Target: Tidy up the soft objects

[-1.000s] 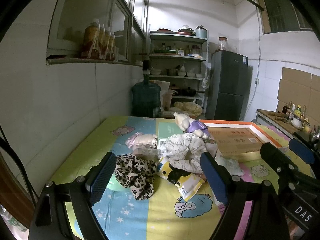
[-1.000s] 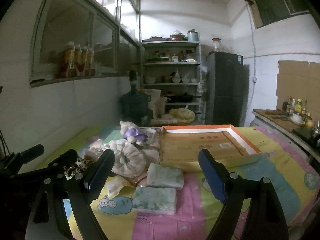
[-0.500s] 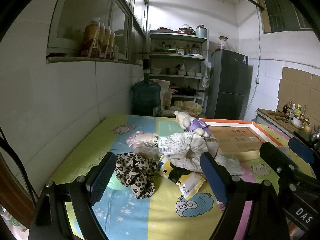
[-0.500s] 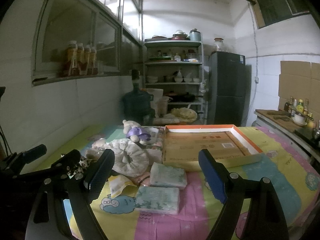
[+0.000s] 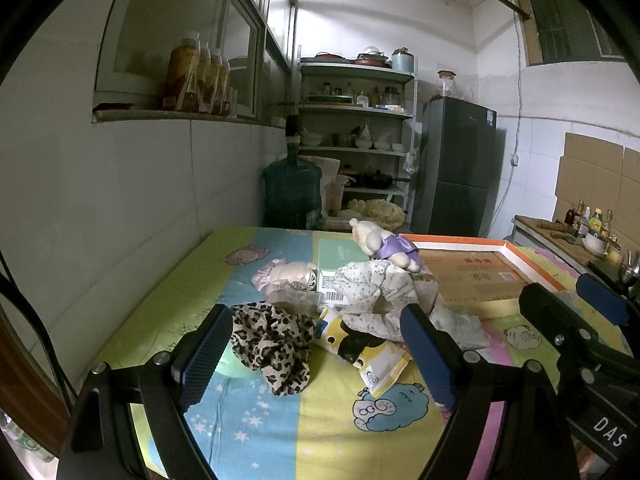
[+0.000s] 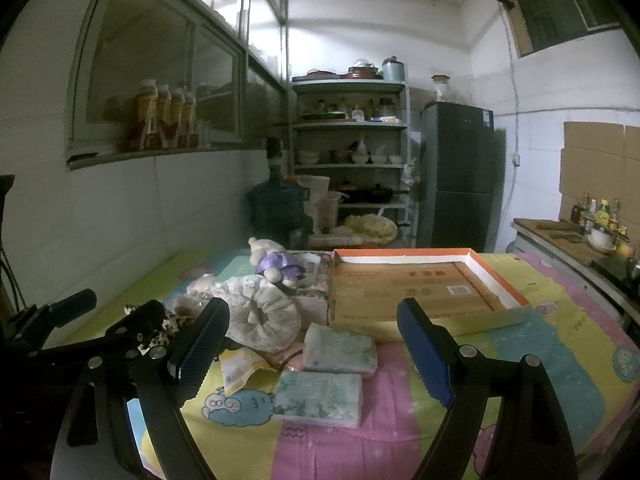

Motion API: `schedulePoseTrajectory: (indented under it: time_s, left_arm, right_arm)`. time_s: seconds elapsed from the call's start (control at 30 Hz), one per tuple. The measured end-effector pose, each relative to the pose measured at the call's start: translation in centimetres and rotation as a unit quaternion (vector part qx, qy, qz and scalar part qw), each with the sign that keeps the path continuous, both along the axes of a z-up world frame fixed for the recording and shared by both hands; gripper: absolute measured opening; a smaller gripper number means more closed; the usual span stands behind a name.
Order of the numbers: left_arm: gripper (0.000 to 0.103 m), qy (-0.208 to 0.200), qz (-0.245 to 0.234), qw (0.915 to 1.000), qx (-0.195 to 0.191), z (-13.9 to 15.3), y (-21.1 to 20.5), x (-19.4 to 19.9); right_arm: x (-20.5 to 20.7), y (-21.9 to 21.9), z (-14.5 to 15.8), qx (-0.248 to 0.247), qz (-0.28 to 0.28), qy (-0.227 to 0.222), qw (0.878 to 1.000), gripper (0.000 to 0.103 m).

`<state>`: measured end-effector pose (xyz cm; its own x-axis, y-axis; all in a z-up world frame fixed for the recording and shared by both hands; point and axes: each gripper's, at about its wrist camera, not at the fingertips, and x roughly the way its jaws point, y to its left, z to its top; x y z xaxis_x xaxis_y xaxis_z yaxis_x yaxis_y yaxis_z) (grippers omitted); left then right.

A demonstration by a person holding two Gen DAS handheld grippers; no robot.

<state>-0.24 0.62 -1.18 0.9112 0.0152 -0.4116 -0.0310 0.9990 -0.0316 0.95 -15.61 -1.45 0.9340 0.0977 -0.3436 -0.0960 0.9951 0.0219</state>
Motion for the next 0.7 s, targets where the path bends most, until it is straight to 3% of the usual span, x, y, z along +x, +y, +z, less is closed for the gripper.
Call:
schedulePoseTrajectory:
  time_s: [0.7]
  left_arm:
    - [0.086,0.015,0.006,0.9998,-0.009,-0.8,1.3,0.8]
  right_arm:
    - [0.7,0.1,-0.4,0.001,0.024,0.011,1.000,0.087]
